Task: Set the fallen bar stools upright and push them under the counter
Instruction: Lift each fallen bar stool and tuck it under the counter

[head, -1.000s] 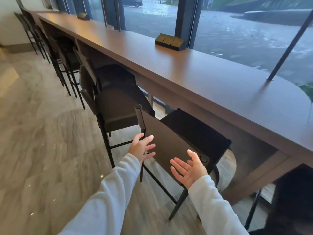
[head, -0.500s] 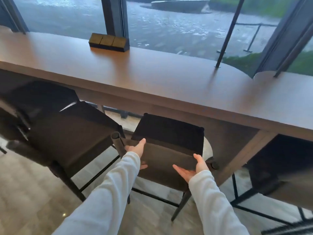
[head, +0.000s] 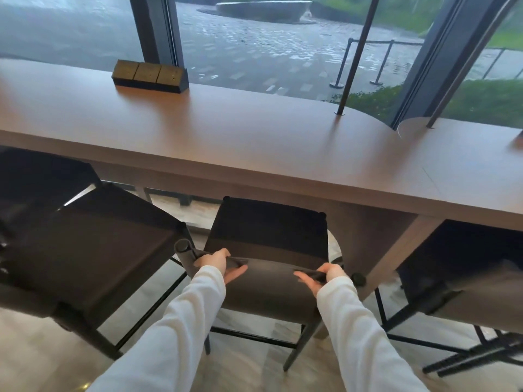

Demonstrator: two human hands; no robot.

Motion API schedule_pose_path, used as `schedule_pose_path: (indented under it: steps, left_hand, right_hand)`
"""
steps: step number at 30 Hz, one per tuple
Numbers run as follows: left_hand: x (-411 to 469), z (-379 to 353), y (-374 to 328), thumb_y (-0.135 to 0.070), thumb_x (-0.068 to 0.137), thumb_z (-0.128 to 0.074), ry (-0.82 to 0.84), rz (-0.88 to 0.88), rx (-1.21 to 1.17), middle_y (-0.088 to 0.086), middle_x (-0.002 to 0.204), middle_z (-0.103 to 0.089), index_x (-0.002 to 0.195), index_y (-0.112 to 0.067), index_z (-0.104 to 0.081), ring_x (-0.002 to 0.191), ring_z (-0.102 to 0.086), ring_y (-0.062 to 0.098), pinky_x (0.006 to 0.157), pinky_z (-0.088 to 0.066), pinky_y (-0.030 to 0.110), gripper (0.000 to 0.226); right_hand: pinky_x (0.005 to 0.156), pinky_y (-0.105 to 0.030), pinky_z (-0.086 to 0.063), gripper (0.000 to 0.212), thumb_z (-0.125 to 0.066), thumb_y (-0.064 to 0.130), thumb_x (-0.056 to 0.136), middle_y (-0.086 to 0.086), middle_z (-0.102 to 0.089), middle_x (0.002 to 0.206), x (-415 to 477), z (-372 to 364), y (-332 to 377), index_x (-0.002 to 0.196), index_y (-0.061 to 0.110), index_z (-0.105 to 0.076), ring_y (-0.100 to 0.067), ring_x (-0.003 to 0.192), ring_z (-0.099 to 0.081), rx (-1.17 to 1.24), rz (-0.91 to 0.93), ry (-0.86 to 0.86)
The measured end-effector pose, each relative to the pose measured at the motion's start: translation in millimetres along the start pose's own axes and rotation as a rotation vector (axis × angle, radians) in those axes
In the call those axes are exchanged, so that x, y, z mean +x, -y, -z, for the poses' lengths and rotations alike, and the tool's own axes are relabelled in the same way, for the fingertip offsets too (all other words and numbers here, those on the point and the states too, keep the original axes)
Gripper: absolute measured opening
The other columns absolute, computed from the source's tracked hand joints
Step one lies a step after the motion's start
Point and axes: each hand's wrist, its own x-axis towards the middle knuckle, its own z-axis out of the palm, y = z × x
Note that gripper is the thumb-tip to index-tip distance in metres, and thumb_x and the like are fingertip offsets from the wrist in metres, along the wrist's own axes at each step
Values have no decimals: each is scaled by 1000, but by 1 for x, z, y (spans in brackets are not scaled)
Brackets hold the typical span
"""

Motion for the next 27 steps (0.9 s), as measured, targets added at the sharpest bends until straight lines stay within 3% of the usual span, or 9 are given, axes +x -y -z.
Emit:
schedule_pose_path:
  steps: [5,10,13,15,17,20,22,25,27]
  left_hand:
    - [-2,-4,4,4,89,-50,65,-38,24,21,116,-49,142,-5,-26,83,-60,38,69,-57,49,59]
    - [0,-3,1,1,88,-55,65,-39,65,23,123,-51,132,-5,-40,92,-61,42,67,-57,51,47]
    - [-3,2,-3,-9,87,-61,75,-14,108,21,119,-55,124,-8,-47,87,-64,42,62,-57,50,40]
    - [-9,8,-8,-22,87,-64,64,3,165,17,113,-59,121,-13,-49,84,-67,38,62,-58,45,38]
    - [-16,17,-16,-34,86,-63,69,32,266,14,105,-65,118,-15,-51,83,-69,32,60,-58,39,39]
    - [-28,34,-26,-42,86,-60,141,48,331,13,101,-69,114,-9,-54,85,-70,29,63,-57,36,43]
    - [-36,46,-33,-41,90,-55,182,-2,277,12,104,-67,115,-7,-54,91,-67,27,70,-55,36,42]
    - [-49,69,-41,-37,94,-50,196,-126,120,10,109,-65,119,-9,-53,98,-64,25,79,-52,36,37]
    - [-57,89,-48,-37,94,-48,188,-177,59,10,116,-63,121,-11,-52,103,-62,25,86,-51,38,38]
  right_hand:
    - [87,-64,-47,46,-47,-8,85,-19,-46,125,7,3,5,128,10,-45,-51,118,-44,17,16,24]
    - [85,-64,-49,37,-50,-7,87,-20,-46,122,10,4,7,120,10,-47,-52,117,-45,65,20,88]
    - [80,-59,-52,21,-58,1,87,-19,-53,117,10,6,2,106,8,-51,-44,102,-54,76,37,150]
    - [74,-55,-54,25,-65,11,85,-17,-54,117,8,5,-7,106,11,-52,-39,95,-57,8,20,180]
    - [73,-54,-54,34,-71,22,81,-15,-53,117,0,1,-18,109,16,-52,-38,104,-56,-99,-28,206]
    - [80,-54,-53,35,-74,35,77,-17,-54,117,-19,-13,-42,96,16,-51,-37,108,-55,-234,-132,280]
    - [82,-53,-51,48,-72,40,77,-19,-51,128,-31,-26,-59,104,9,-48,-37,115,-53,-301,-175,330]
    - [89,-54,-47,78,-68,44,79,-18,-38,146,-51,-41,-85,141,14,-31,-37,125,-46,-343,-208,385]
    - [93,-54,-46,85,-66,45,81,-19,-36,147,-64,-51,-102,147,12,-23,-37,127,-45,-383,-225,427]
